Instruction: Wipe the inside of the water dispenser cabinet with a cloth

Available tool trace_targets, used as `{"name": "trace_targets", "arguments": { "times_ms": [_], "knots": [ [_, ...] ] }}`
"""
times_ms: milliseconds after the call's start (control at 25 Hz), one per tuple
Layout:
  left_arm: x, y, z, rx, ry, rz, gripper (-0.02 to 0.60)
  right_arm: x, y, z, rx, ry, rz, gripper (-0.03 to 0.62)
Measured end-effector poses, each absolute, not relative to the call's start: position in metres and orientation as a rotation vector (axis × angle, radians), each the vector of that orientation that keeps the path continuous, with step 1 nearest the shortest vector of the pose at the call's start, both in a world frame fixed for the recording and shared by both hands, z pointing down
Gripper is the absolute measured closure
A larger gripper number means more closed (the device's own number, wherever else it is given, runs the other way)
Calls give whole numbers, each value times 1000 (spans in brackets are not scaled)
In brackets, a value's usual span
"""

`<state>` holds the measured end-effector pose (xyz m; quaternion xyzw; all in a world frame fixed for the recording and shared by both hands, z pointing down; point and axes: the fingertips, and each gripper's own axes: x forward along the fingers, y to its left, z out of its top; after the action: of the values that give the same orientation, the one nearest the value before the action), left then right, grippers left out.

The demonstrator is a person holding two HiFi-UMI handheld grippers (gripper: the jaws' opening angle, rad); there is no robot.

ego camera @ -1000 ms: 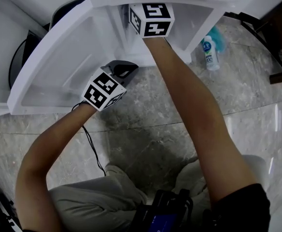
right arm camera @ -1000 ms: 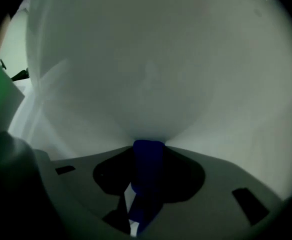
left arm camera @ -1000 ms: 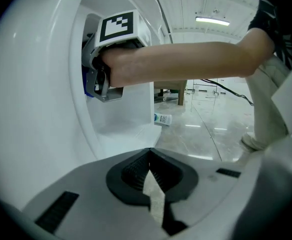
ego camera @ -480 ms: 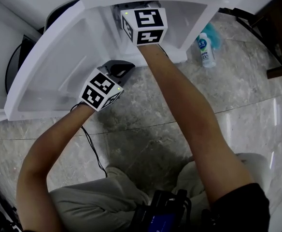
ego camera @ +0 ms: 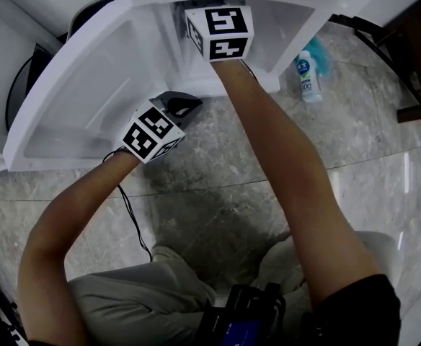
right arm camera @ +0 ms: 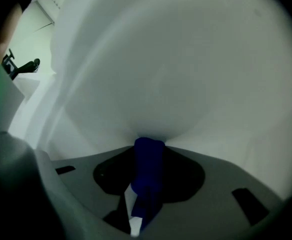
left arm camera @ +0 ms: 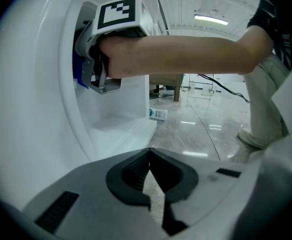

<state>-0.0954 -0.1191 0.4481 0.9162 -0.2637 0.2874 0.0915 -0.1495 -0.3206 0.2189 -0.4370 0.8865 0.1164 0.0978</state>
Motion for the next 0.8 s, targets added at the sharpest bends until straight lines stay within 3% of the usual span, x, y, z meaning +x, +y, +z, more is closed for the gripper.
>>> {"name": "trace_targets", "arguments": {
  "times_ms": [600, 800],
  "knots": [
    [-91, -116, 440, 2746, -800, 872, 575, -153, -329, 225, -1305, 2714, 367, 477],
    [-99, -139, 426, 2773, -947, 884, 575, -140, -303, 248, -1195, 2837, 235, 476]
  ]
}}
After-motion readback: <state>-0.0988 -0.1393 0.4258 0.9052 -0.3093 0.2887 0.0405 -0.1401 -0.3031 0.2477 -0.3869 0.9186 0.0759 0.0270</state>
